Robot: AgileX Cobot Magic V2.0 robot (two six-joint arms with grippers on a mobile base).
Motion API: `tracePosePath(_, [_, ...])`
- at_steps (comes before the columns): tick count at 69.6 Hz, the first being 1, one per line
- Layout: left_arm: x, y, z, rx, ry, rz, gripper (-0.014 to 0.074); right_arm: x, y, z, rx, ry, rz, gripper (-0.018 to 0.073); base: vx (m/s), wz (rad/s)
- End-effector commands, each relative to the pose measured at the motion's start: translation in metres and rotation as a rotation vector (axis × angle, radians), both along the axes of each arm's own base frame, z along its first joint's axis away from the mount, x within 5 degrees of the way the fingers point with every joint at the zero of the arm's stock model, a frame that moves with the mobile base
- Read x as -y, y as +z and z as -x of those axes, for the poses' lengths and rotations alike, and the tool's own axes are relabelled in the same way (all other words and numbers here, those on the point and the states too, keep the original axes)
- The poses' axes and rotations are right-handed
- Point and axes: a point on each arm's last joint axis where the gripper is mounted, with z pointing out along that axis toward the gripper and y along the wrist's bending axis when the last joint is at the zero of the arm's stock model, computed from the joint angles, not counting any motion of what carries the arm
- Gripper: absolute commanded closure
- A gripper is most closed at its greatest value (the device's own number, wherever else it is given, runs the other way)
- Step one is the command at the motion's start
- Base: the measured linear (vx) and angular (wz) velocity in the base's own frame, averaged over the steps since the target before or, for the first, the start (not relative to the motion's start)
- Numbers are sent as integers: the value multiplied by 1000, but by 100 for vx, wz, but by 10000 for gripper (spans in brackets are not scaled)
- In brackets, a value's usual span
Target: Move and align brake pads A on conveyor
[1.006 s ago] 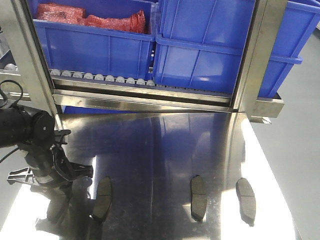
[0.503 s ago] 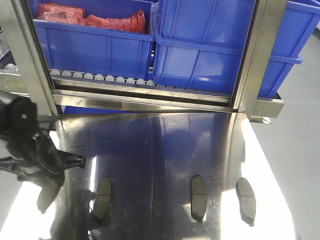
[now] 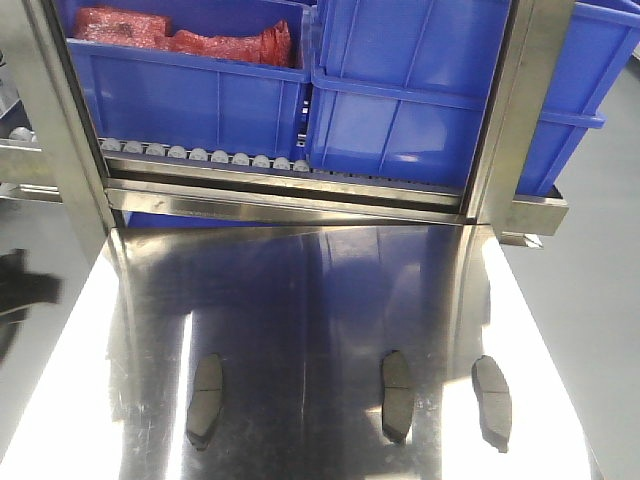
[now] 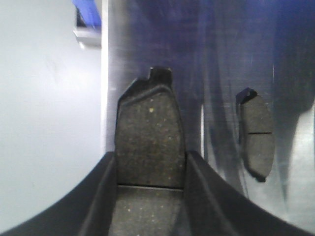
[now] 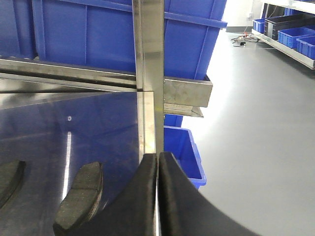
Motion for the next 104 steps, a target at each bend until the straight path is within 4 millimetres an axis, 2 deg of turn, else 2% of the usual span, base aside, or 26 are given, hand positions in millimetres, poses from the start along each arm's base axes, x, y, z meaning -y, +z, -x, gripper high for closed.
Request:
tracePosePath(1, [-11,21,27,154,7,5,603,0,4,0,75,5,18,566,0,0])
tracePosePath(11, [-24,21,66,235,19,11,603,0,4,0,75,5,18,566,0,0])
tracePosePath(24, [-35,10,111,326,21,54,603,0,4,0,75,5,18,566,0,0])
tracePosePath(40, [-45,-2,147,418,24,86,603,0,4,0,75,5,18,566,0,0])
tracePosePath(51, [-47,-8,152,418,27,84,603,0,4,0,75,5,18,566,0,0])
tracePosePath(104, [-48,-7,152,438,25,81,602,0,4,0,75,5,18,566,0,0])
